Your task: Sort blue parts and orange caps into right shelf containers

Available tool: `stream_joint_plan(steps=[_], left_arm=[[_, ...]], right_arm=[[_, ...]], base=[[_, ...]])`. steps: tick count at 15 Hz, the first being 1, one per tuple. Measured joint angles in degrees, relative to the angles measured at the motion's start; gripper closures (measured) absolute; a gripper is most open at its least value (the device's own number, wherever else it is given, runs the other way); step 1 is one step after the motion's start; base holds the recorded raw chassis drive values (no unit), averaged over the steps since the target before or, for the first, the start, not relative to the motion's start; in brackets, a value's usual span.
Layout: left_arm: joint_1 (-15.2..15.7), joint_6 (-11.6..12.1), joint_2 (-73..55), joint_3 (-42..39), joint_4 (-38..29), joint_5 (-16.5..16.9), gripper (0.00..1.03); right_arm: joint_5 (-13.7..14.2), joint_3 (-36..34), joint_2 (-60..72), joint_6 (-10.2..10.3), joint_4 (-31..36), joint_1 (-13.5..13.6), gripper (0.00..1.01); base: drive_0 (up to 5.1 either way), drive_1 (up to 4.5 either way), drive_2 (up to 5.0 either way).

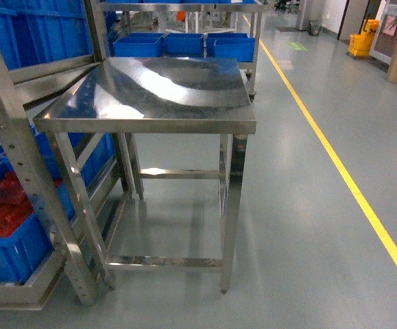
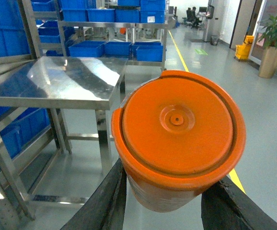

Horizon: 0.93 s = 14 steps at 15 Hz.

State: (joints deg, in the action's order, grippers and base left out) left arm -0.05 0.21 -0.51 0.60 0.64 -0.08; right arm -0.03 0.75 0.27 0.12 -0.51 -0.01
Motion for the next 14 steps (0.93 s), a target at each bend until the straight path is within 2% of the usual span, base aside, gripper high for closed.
stream_joint_plan(steps=[1, 4, 14], left_arm=[[0.0, 0.0, 0.0, -0.02, -0.2, 0.02, 0.59], [0.0, 0.0, 0.0, 0.0, -0.5, 0.04, 0.59], [0.0, 0.0, 0.0, -0.02, -0.2, 0.09, 0.59]], right_arm=[[0.0, 0.0, 0.0, 0.0, 0.15, 0.0, 0.62], [0.0, 0.0, 0.0, 0.02, 0.61, 0.0, 0.62], [0.13, 0.0, 0.0, 0.0, 0.15, 0.0, 0.62]], base=[[0.1, 4.45, -4.2], [0.0, 0.0, 0.0], [-4.9, 1.79, 3.1]])
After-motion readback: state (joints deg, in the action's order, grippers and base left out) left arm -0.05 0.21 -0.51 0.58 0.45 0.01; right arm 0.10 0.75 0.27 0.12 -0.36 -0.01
